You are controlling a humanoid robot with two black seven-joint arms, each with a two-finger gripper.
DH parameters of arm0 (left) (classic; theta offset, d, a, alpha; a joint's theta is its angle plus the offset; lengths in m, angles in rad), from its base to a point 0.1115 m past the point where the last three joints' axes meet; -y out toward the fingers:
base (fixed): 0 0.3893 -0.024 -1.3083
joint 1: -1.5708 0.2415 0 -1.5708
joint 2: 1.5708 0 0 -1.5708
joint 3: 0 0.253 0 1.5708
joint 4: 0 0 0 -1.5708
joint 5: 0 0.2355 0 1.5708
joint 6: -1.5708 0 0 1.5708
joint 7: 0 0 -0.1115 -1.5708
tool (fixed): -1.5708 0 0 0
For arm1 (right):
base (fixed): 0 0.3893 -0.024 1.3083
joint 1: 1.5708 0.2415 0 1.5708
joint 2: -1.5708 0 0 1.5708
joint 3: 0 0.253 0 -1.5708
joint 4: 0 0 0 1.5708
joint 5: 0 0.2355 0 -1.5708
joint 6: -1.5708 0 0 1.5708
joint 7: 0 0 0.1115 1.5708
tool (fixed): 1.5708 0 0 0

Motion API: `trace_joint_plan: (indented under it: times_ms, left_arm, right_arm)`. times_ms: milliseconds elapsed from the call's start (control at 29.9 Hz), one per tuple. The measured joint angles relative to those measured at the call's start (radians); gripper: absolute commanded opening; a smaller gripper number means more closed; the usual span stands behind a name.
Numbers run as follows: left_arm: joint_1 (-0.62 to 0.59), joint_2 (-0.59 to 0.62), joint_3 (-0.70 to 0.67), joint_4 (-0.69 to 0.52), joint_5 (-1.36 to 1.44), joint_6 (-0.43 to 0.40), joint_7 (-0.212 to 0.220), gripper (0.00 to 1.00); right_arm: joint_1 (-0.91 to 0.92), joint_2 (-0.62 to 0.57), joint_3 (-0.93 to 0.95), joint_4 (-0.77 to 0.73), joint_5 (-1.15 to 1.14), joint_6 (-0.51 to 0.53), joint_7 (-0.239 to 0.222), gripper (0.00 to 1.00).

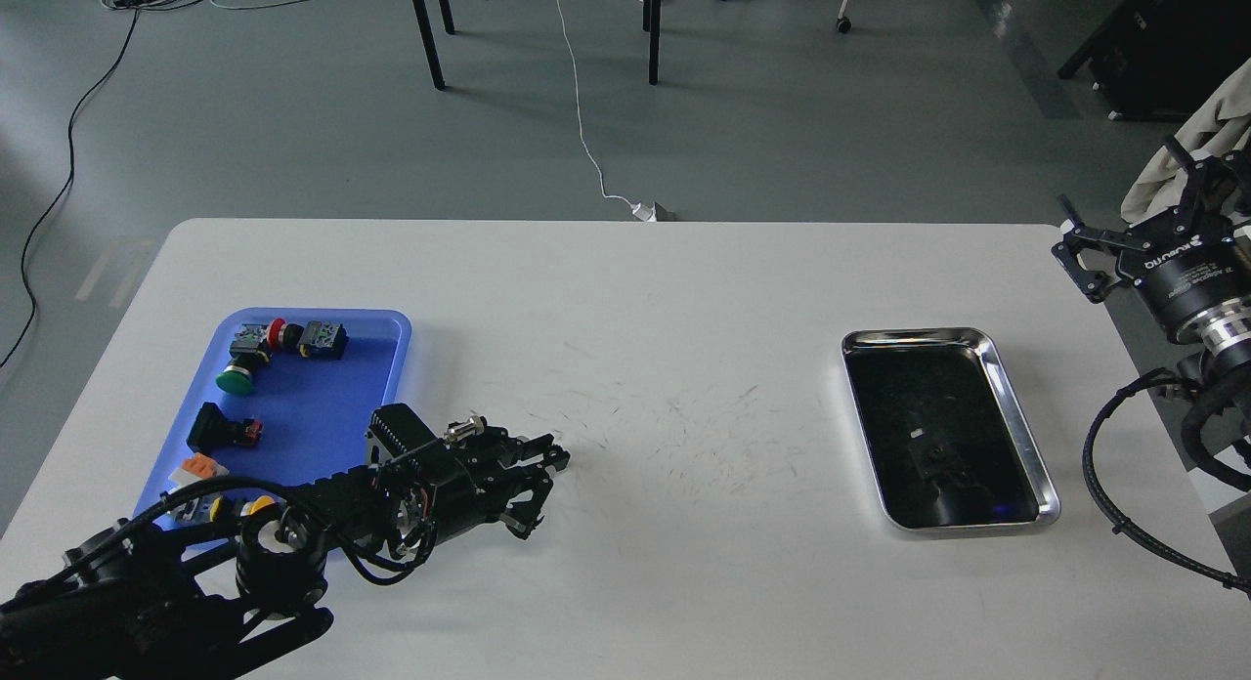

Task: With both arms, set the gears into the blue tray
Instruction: 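Carry the black part with the left gripper into the blue tray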

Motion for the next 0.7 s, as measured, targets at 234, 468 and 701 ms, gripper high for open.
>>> trace_joint_plan:
  times_ms: [234, 468, 701]
  left_arm:
    - [-0.048, 0.157, -0.09, -0.127, -0.011, -0.001, 0.003, 0.09]
    - [-0.107, 0.403, -0.107, -0.169, -0.222, 0.003, -0.027, 0.09]
    - [-0.043, 0.459, -0.092, -0.092, -0.365, 0.049, -0.043, 0.09]
  right_arm:
    - [0.001, 0.0, 0.0, 0.004, 0.0, 0.0, -0.001, 0.95]
    - [0.008, -0.002, 0.0, 0.004, 0.0, 0.0, -0.002, 0.95]
    - [0.013, -0.003, -0.003, 0.002, 0.0, 0.0, -0.002, 0.95]
